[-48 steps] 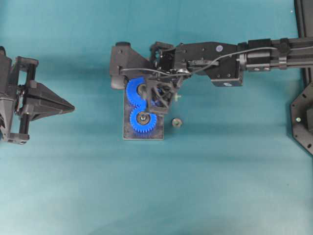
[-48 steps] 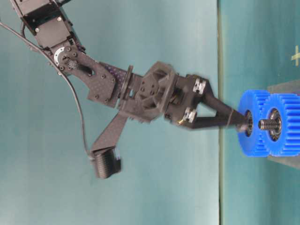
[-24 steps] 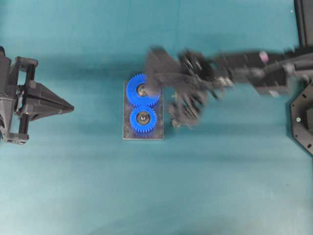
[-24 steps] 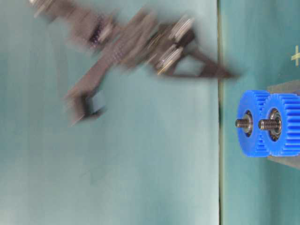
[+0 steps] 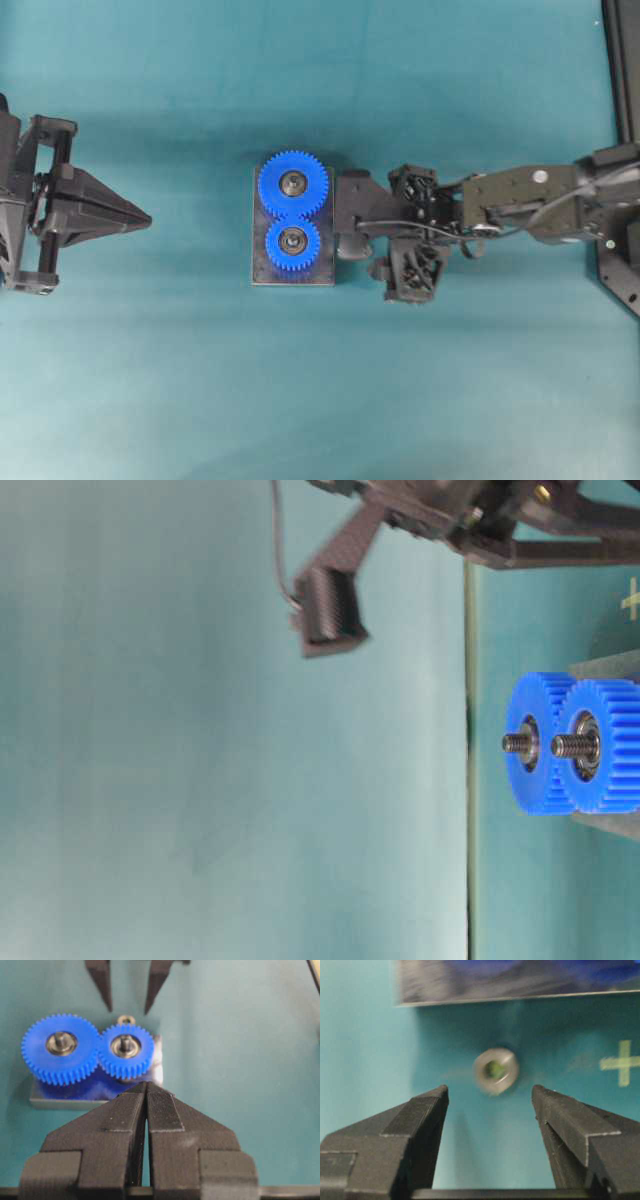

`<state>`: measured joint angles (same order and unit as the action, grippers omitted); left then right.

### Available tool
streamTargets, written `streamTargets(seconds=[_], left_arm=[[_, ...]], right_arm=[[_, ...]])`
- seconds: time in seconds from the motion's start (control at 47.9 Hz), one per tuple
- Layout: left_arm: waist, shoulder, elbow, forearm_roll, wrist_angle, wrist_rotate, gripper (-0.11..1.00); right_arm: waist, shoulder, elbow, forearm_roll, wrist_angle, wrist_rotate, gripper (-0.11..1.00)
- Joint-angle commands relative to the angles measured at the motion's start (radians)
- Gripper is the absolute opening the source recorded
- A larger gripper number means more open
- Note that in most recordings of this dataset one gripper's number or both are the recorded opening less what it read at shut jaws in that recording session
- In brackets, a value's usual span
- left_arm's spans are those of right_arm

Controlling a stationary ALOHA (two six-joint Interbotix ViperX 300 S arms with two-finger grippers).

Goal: Insert the washer onto the shaft.
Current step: 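Move the right gripper to the lower metal washer and grasp it, then carry the washer over the lower gear's shaft and lower it on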

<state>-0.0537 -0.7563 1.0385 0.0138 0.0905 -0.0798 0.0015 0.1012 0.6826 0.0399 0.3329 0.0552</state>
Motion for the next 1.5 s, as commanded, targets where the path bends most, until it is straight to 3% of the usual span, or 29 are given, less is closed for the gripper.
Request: streamTargets(seconds=[0.0,0.397,0.501,0.627,0.919,1.212,1.483], left_arm=[[-0.002,-0.002,-0.02,0.002,-0.009,-0.002,0.01],[-0.002,0.0,-0.018,0.003,-0.009,-0.003,0.01],[-0.002,0.0,-0.018,0.003,-0.009,-0.002,0.01],[-0.002,0.0,-0.015,0.002,-0.009,-0.003,0.01],[-0.002,-0.002,-0.014,0.002,-0.009,-0.003,0.01],[-0.002,0.0,-0.003,0.003,-0.009,-0.003,0.01],[-0.002,-0.005,-0.002,0.003,-0.009,-0.003,0.01]], right_arm=[[0.002,0.005,-0.025,-0.002,-0.026,0.009,0.69],[0.006,0.054,-0.051,-0.003,0.014,0.011,0.64],[0.005,0.052,-0.051,-0.003,0.055,0.011,0.54],[0.005,0.048,-0.06,-0.002,0.091,0.014,0.31],[0.002,-0.011,-0.114,-0.002,0.141,0.038,0.31],[-0.026,-0.031,-0.304,-0.003,0.307,0.038,0.31],[-0.032,0.041,-0.425,-0.009,0.336,0.026,0.31]])
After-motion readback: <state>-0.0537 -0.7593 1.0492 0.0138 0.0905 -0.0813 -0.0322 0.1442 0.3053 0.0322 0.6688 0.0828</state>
